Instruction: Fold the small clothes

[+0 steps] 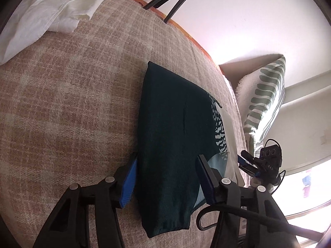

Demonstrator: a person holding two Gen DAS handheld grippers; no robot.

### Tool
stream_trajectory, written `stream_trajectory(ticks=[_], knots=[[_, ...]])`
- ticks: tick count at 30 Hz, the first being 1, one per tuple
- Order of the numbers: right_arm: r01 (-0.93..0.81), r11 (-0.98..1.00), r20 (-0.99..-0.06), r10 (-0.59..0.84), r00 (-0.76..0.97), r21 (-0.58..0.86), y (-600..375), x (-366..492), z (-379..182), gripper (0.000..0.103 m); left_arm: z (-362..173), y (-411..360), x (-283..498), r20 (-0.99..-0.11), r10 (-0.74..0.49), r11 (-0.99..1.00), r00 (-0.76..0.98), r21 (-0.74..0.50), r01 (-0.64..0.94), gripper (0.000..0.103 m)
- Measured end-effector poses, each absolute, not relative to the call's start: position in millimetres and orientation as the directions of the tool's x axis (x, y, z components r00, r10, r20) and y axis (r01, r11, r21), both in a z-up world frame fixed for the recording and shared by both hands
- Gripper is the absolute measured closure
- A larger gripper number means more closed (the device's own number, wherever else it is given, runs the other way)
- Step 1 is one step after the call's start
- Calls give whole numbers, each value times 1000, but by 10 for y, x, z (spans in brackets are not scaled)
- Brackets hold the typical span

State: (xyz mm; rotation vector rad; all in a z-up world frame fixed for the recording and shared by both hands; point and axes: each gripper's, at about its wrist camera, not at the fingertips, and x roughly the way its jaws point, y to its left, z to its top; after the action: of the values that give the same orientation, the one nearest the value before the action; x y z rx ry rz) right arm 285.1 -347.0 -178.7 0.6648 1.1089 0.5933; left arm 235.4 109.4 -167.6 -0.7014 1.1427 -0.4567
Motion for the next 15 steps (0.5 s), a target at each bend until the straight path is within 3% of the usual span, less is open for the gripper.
stream_trajectory(ticks=[6, 8, 10, 13, 15], knots=[[-130, 621, -564, 766, 308, 773, -3300, 2972, -1840, 57, -1713, 953, 2494, -641, -684, 680, 348, -733, -14, 54], [-132, 620, -563, 767, 308, 773, -3258, 3007, -1845, 60, -1724, 920, 2543, -639, -684, 676, 352, -736, -24, 61], [-119, 626, -570, 761, 309, 771, -3221, 3048, -1865, 70, -1738, 887, 2583, -643, -679, 676, 354, -736, -41, 68], [-115, 631, -578, 758, 302, 767, -3140, 3095, -1870, 89, -1726, 786, 2622, -679, -645, 715, 351, -698, -36, 89], [-135, 674, -614, 724, 313, 726, -3060, 3094, -1807, 95, -1680, 700, 2608, -701, -613, 748, 363, -663, -17, 100]])
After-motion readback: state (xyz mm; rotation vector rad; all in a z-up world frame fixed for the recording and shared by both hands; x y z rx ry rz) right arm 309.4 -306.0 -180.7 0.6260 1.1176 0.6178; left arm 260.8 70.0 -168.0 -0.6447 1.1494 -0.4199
